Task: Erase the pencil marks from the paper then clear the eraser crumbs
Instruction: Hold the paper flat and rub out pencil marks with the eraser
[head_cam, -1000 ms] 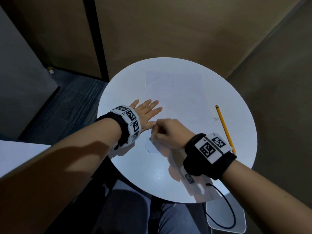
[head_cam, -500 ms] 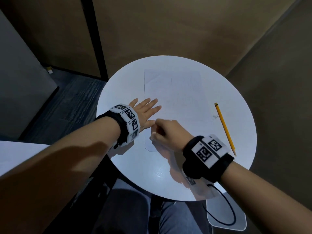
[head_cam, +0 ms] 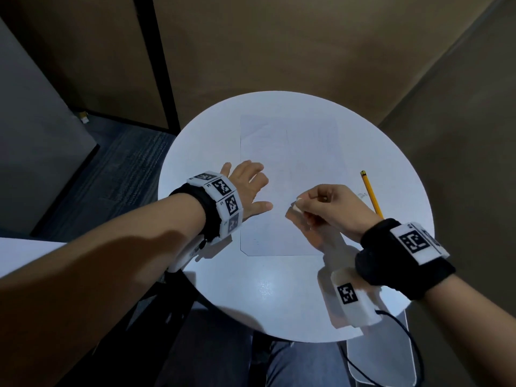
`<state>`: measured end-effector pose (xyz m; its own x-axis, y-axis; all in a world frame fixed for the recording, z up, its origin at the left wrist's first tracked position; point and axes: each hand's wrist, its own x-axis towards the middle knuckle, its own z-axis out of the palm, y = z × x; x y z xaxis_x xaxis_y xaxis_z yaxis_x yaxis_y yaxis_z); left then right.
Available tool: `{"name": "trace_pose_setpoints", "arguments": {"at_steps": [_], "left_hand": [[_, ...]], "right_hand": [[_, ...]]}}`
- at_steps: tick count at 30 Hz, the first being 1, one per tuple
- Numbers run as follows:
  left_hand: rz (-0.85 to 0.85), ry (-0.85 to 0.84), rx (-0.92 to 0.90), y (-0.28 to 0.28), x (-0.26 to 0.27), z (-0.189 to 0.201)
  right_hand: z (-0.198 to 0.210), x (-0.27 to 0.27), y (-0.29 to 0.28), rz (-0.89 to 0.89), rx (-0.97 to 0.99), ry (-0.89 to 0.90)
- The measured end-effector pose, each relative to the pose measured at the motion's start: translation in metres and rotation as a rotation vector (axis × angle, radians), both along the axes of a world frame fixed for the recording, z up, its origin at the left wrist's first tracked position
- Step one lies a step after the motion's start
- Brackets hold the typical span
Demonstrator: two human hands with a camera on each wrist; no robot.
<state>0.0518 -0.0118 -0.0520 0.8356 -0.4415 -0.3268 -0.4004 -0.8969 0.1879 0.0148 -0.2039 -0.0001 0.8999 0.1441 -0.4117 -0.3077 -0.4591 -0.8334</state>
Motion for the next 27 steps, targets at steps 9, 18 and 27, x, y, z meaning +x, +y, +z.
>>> {"name": "trace_pose_setpoints", "arguments": {"at_steps": [9, 18, 27], "left_hand": [[-0.061, 0.05, 0.147, -0.005, 0.005, 0.0], [-0.058, 0.054, 0.166, -0.006, 0.005, 0.002], [-0.091, 0.059, 0.166, -0.009, -0.006, 0.0]], "right_hand": [[-0.008, 0.005, 0.03, 0.301, -0.33, -0.193], [-0.009, -0.007, 0.039, 0.562, -0.427, -0.228], [0.0, -0.013, 0.041, 0.709, -0.513, -0.164]]}}
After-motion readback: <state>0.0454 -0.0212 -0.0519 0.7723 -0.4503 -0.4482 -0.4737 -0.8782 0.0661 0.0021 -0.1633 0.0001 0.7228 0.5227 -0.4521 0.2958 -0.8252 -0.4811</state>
